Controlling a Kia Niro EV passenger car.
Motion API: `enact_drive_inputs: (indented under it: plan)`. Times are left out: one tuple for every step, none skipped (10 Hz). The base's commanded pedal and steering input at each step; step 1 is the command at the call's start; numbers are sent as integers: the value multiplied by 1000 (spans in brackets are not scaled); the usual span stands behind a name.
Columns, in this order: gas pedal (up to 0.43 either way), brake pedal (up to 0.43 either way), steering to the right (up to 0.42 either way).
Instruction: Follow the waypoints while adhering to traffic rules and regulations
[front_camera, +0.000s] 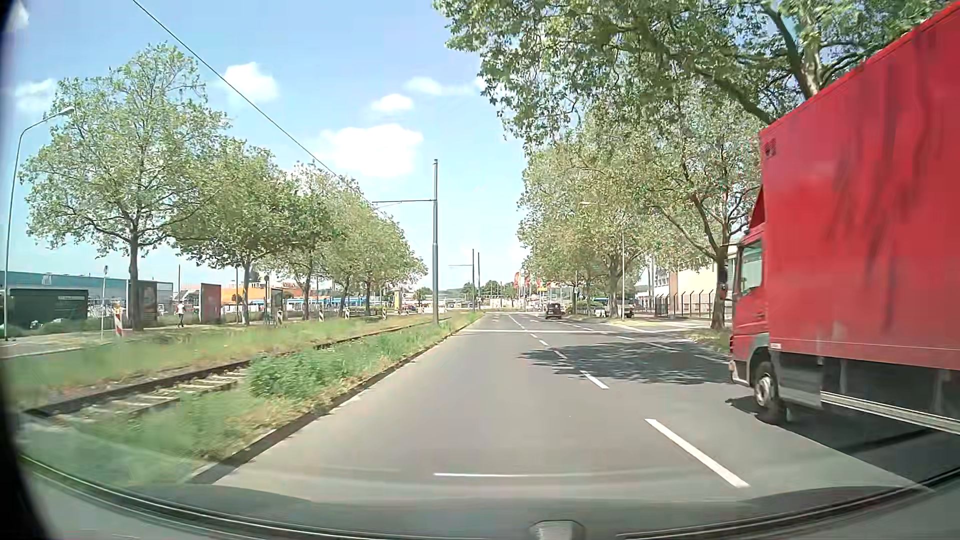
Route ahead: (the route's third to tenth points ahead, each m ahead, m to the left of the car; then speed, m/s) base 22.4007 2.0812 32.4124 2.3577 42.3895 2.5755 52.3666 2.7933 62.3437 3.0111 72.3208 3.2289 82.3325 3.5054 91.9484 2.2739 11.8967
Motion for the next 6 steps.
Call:
enact_drive_inputs:
  plan:
    - [98,30,16]
    - [98,30,16]
    - [98,30,16]
    - [98,30,16]
    - [98,30,16]
    - [98,30,16]
